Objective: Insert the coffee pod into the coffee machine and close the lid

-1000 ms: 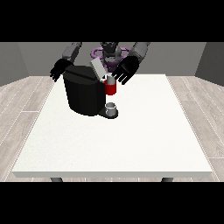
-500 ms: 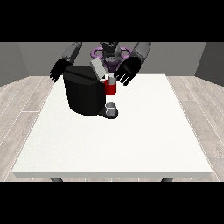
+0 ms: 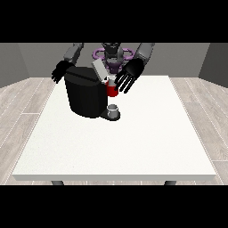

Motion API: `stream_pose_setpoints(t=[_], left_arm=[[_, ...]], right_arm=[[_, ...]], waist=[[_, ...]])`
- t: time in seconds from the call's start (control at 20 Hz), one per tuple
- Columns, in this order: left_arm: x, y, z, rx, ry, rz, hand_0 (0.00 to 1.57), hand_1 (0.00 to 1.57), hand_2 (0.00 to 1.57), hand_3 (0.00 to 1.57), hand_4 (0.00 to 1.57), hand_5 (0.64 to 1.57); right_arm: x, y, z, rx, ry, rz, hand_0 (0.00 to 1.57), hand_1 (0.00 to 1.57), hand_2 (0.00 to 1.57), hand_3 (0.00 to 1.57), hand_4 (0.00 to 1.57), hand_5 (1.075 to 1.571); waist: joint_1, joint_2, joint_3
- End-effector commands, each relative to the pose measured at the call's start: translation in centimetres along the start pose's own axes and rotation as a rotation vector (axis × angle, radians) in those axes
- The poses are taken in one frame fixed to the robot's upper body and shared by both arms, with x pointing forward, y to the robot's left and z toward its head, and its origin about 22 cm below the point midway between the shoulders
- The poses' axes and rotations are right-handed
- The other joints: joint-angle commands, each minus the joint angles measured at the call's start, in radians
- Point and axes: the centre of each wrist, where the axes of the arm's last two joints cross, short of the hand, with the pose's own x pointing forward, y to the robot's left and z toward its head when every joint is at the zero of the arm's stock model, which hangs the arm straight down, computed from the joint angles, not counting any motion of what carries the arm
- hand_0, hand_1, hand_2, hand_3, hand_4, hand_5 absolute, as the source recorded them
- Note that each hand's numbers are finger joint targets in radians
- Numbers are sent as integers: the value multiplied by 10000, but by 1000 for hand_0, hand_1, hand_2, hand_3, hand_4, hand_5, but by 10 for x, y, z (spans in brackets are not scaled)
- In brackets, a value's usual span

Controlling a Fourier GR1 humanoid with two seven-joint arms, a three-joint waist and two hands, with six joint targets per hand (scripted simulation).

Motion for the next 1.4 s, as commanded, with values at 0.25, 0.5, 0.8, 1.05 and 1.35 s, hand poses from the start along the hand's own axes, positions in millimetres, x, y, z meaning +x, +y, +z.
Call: stream_pose_setpoints(t=[0.25, 0.5, 0.8, 1.05, 1.35], left_arm=[[26, -21, -11, -898, 37, 72, 0, 0, 0, 0, 0, 1571], [3, -40, 0, -1133, 260, 250, 0, 0, 0, 0, 0, 1571], [-3, -70, 8, -1332, 374, 1107, 0, 0, 0, 0, 0, 1571], [-30, -107, 27, -753, 867, 4325, 0, 0, 0, 0, 0, 1571], [-30, -181, 51, -917, 882, 8018, 0, 0, 0, 0, 0, 1571]], right_arm=[[-19, -8, 2, -497, 492, 257, 0, 0, 0, 0, 378, 1571], [-26, -8, 18, -391, 937, -54, 0, 0, 0, 0, 392, 1571], [-51, -20, 45, -651, 1286, -19, 0, 0, 0, 0, 433, 1571], [-43, -45, 43, -1114, 1855, -104, 0, 0, 0, 0, 370, 1571], [-61, -74, 66, -1194, 1846, 775, 0, 0, 0, 0, 357, 1571]], waist=[[450, -654, -15], [505, -1222, -19], [805, -1909, -18], [1362, -2882, -32], [2455, -4074, -22]])
